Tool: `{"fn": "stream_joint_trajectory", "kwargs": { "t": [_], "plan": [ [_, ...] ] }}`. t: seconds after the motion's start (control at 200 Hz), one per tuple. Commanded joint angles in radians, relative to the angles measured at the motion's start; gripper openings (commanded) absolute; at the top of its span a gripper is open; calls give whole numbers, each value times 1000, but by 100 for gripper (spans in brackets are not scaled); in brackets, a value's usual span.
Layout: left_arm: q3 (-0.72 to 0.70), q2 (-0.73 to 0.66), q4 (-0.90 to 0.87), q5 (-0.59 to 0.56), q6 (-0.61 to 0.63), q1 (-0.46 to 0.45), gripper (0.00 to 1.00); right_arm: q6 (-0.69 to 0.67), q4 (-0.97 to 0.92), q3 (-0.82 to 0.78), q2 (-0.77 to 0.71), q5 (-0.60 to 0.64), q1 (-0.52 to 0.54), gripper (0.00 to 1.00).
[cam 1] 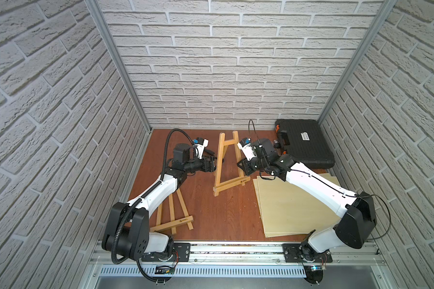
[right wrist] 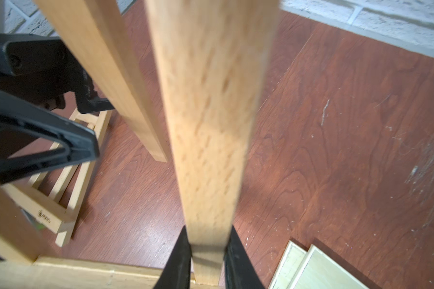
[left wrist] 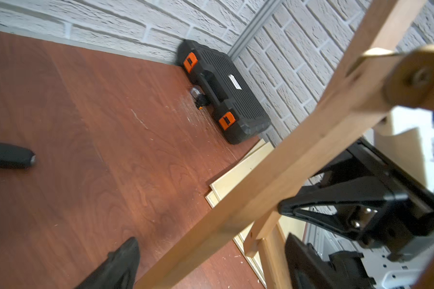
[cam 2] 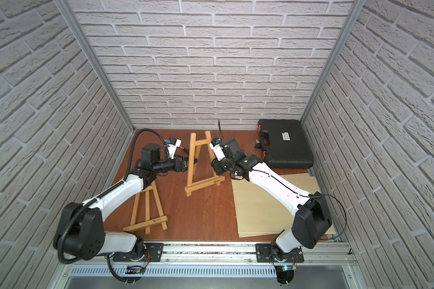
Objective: Disassemble the easel
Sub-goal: Fold up the easel, then place the easel at the center of the board.
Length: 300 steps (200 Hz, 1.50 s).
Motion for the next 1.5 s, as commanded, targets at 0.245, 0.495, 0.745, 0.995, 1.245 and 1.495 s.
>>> {"fn": "stream_joint_trajectory", "kwargs": {
  "t": [0.245,0.495,0.745,0.995,1.245,1.495],
  "plan": [
    [-18,20,140,28,-7,-33,55,26,60,21,-106,-59,17,8],
    [-14,38,177,49,-40,-81,20,40,73,-2,-121,-49,21,8],
    [-142,-20,343,-3,-179,-152,7,66,121,-61,-122,-40,23,6],
    [-287,-80,494,-112,-311,-185,20,132,202,-205,-137,-31,83,6],
    [-457,-85,576,-267,-355,-285,21,200,276,-383,-166,42,173,6],
    [-555,-16,637,-341,-352,-345,32,232,364,-509,-159,118,220,6]
  ]
}}
